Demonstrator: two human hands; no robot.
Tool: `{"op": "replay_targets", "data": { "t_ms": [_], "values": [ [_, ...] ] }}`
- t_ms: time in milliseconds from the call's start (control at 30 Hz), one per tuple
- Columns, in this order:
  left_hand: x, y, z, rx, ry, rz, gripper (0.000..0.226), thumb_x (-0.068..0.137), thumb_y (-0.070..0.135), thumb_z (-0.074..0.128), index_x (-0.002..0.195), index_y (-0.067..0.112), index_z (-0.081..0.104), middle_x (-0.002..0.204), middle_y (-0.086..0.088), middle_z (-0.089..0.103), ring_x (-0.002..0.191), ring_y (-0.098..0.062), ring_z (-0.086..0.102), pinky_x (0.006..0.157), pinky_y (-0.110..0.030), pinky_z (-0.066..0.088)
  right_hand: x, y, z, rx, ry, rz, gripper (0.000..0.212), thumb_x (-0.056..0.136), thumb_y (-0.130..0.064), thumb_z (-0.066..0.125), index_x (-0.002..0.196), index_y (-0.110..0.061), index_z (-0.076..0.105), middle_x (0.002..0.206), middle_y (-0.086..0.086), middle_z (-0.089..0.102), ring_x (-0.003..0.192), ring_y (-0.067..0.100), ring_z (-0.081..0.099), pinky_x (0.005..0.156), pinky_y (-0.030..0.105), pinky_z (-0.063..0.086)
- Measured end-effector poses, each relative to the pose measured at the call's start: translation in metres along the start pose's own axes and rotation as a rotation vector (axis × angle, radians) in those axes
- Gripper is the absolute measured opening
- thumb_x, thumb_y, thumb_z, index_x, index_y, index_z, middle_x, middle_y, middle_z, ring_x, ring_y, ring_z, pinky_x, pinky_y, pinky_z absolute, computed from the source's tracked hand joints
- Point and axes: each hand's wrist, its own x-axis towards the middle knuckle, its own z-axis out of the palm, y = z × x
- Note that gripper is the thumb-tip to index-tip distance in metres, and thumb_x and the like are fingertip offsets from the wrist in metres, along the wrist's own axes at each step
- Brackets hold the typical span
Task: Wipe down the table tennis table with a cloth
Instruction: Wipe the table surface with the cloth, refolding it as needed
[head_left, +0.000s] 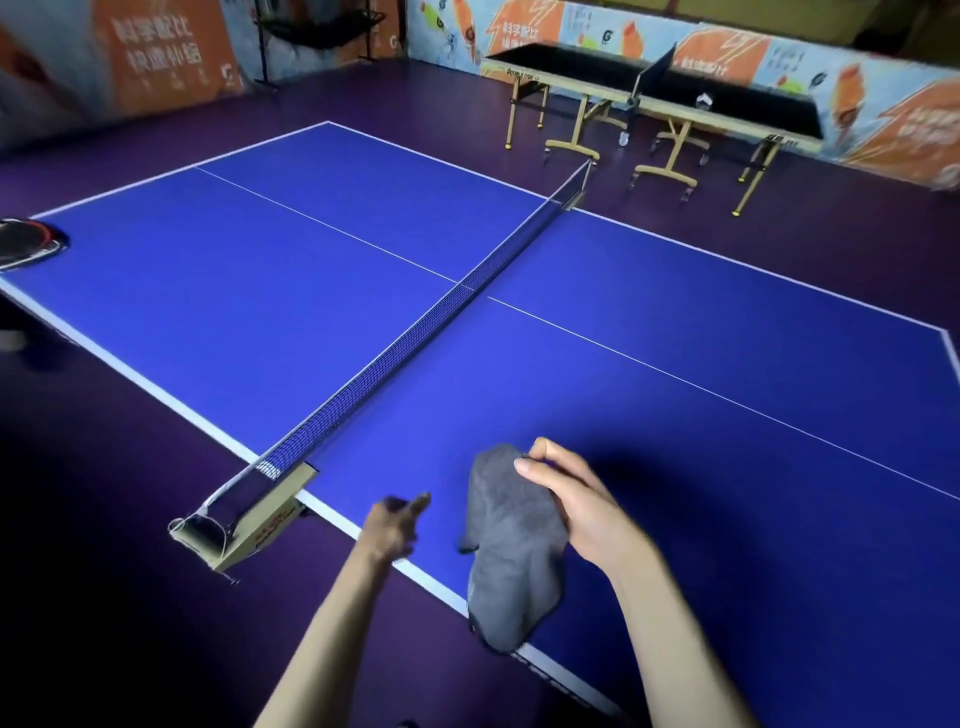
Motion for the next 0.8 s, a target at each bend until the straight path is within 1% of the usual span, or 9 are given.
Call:
{"op": "replay_targets", "data": {
  "t_ms": [33, 100, 200, 233, 333, 433, 567, 700, 800],
  "values": [
    [-0.004, -0.010, 0.007, 0.079, -0.113, -0.094, 0.069, 0.085, 0.070, 0.063, 0.096, 0.002, 0.065, 0.088, -0.013, 0.065, 0.065, -0.026, 0.059, 0.059, -0.028, 0.045, 0.000, 0.001, 0.001, -0.032, 0.008, -0.005, 0.037, 0.099, -0.021, 0.069, 0.078, -0.010, 0.041, 0.077, 0.011, 0.034, 0.070, 0.017, 0.036, 0.065, 0.032, 0.028],
    [-0.014, -0.023, 0.019, 0.166, -0.366, -0.218, 0.085, 0.093, 0.078, 0.035, 0.101, 0.005, 0.077, 0.105, -0.008, 0.077, 0.092, -0.028, 0.073, 0.084, -0.033, 0.051, 0.000, 0.004, 0.002, -0.043, 0.044, -0.010, 0.036, 0.100, -0.020, 0.067, 0.077, -0.009, 0.041, 0.075, 0.008, 0.036, 0.070, 0.017, 0.039, 0.066, 0.031, 0.031],
    [-0.020, -0.023, 0.035, -0.033, -0.603, -0.235, 0.092, 0.093, 0.081, 0.024, 0.121, 0.009, 0.074, 0.123, -0.009, 0.073, 0.117, -0.025, 0.067, 0.107, -0.037, 0.045, -0.003, 0.009, -0.001, 0.022, 0.099, -0.004, 0.036, 0.098, -0.020, 0.070, 0.079, -0.005, 0.043, 0.077, 0.012, 0.041, 0.073, 0.020, 0.045, 0.068, 0.033, 0.037],
    [-0.021, -0.020, 0.040, -0.158, -0.616, -0.221, 0.088, 0.095, 0.078, 0.027, 0.124, 0.009, 0.072, 0.125, -0.010, 0.072, 0.115, -0.025, 0.067, 0.107, -0.038, 0.045, -0.004, 0.009, -0.004, 0.035, 0.115, -0.004, 0.036, 0.096, -0.021, 0.072, 0.080, -0.004, 0.044, 0.078, 0.013, 0.043, 0.075, 0.022, 0.047, 0.068, 0.033, 0.038],
    [-0.021, -0.011, 0.050, -0.396, -0.525, -0.171, 0.060, 0.092, 0.067, 0.053, 0.122, 0.016, 0.066, 0.119, -0.008, 0.073, 0.099, -0.022, 0.070, 0.086, -0.034, 0.056, -0.011, 0.012, -0.011, 0.037, 0.150, -0.014, 0.039, 0.089, -0.028, 0.075, 0.082, -0.002, 0.047, 0.085, 0.016, 0.049, 0.084, 0.026, 0.048, 0.069, 0.037, 0.038],
    [-0.021, -0.006, 0.052, -0.396, -0.540, -0.141, 0.047, 0.086, 0.056, 0.071, 0.125, 0.033, 0.057, 0.126, -0.009, 0.071, 0.108, -0.028, 0.065, 0.097, -0.044, 0.053, -0.017, 0.016, -0.015, 0.089, 0.192, -0.032, 0.040, 0.090, -0.026, 0.075, 0.081, -0.002, 0.044, 0.085, 0.016, 0.046, 0.084, 0.027, 0.044, 0.071, 0.038, 0.036],
    [-0.030, 0.004, 0.053, -0.357, -0.583, -0.034, 0.027, 0.085, 0.039, 0.078, 0.107, 0.028, 0.067, 0.108, -0.003, 0.070, 0.094, -0.022, 0.062, 0.074, -0.031, 0.051, -0.022, 0.015, -0.021, 0.138, 0.274, -0.054, 0.033, 0.098, -0.015, 0.068, 0.075, -0.009, 0.046, 0.075, 0.011, 0.048, 0.073, 0.022, 0.049, 0.067, 0.036, 0.039],
    [-0.031, 0.007, 0.058, -0.331, -0.631, 0.030, 0.033, 0.076, 0.027, 0.088, 0.099, 0.019, 0.067, 0.111, 0.000, 0.067, 0.102, -0.017, 0.066, 0.101, -0.038, 0.053, -0.027, 0.019, -0.030, 0.211, 0.332, -0.060, 0.031, 0.094, -0.016, 0.072, 0.073, -0.012, 0.050, 0.078, 0.011, 0.054, 0.077, 0.023, 0.055, 0.072, 0.036, 0.045],
    [-0.035, 0.014, 0.063, -0.317, -0.629, 0.078, 0.022, 0.086, 0.019, 0.079, 0.104, 0.020, 0.067, 0.112, -0.003, 0.072, 0.100, -0.018, 0.069, 0.093, -0.038, 0.055, -0.030, 0.025, -0.037, 0.232, 0.359, -0.054, 0.031, 0.093, -0.018, 0.073, 0.073, -0.011, 0.050, 0.078, 0.010, 0.053, 0.077, 0.022, 0.055, 0.072, 0.035, 0.044]
  ]
}}
